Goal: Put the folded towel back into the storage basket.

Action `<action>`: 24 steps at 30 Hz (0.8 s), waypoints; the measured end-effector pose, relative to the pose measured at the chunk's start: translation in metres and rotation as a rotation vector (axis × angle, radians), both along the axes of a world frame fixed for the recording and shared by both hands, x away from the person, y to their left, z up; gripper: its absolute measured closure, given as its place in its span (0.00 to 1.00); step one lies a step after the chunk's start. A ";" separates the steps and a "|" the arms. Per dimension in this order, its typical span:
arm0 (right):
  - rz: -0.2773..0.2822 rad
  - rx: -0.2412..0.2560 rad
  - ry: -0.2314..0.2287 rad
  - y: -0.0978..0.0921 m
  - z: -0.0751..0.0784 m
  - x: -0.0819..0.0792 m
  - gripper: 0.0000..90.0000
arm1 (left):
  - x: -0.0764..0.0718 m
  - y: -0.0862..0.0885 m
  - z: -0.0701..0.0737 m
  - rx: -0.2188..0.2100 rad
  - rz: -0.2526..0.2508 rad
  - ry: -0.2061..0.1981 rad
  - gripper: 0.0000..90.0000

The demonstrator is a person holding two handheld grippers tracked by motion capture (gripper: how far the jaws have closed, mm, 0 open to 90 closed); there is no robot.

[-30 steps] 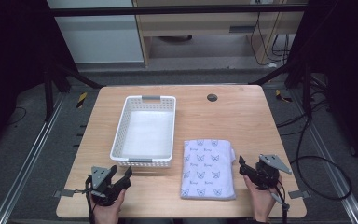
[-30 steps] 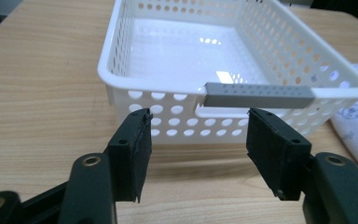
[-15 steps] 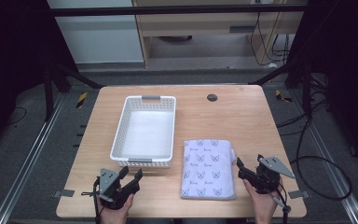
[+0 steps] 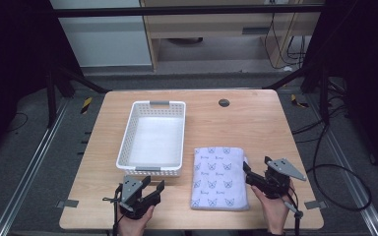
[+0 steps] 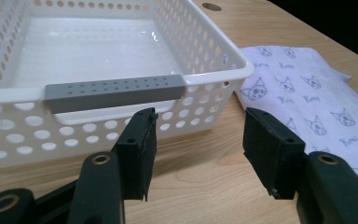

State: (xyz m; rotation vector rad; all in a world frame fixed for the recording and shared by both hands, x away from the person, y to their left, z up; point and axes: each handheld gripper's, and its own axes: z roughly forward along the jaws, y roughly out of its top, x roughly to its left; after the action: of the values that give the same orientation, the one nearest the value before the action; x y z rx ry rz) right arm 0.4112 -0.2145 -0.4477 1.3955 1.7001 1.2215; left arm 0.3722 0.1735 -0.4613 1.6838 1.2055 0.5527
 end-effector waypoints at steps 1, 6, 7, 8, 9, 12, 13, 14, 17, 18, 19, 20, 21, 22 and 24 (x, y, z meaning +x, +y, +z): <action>0.004 -0.001 0.002 0.001 0.002 0.001 0.23 | 0.000 -0.003 0.000 0.004 -0.007 -0.004 0.49; 0.033 0.002 0.005 0.003 0.007 0.006 0.23 | 0.000 -0.014 0.001 0.018 -0.037 -0.001 0.49; 0.033 0.003 0.003 0.003 0.007 0.007 0.23 | -0.001 -0.016 0.001 0.018 -0.044 0.000 0.50; 0.034 0.006 0.001 0.002 0.007 0.008 0.24 | -0.001 -0.019 0.001 0.023 -0.055 0.002 0.50; 0.034 0.006 0.001 0.002 0.007 0.008 0.24 | -0.001 -0.019 0.001 0.023 -0.055 0.002 0.51; 0.030 0.012 0.018 -0.001 0.004 0.014 0.25 | 0.000 -0.028 0.000 0.033 -0.084 0.010 0.51; 0.031 0.016 0.021 -0.001 0.003 0.015 0.25 | 0.001 -0.032 -0.001 0.036 -0.092 0.014 0.52; 0.029 0.017 0.027 -0.002 0.002 0.017 0.26 | 0.001 -0.034 -0.001 0.038 -0.100 0.017 0.52; 0.025 0.009 0.040 -0.003 0.000 0.022 0.27 | 0.003 -0.041 -0.003 0.052 -0.115 0.022 0.52; 0.022 0.006 0.040 -0.003 0.000 0.023 0.28 | 0.003 -0.043 -0.003 0.054 -0.119 0.024 0.53; 0.022 0.006 0.040 -0.003 0.000 0.023 0.28 | 0.003 -0.043 -0.003 0.054 -0.119 0.024 0.53; 0.026 0.010 0.042 -0.003 -0.001 0.024 0.28 | 0.004 -0.046 -0.003 0.062 -0.125 0.026 0.53; 0.026 0.010 0.045 -0.002 0.000 0.025 0.29 | 0.004 -0.048 -0.003 0.065 -0.130 0.026 0.53; 0.026 0.008 0.042 -0.002 0.000 0.026 0.29 | 0.004 -0.050 -0.003 0.067 -0.134 0.026 0.53; 0.022 0.007 0.048 -0.001 -0.001 0.030 0.30 | 0.006 -0.055 -0.003 0.070 -0.148 0.030 0.54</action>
State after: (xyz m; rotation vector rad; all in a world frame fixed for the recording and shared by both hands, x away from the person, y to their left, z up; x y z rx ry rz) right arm 0.4412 -0.2152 -0.4486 1.4242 1.7498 1.2160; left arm 0.3781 0.1182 -0.4648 1.8288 1.0832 0.4850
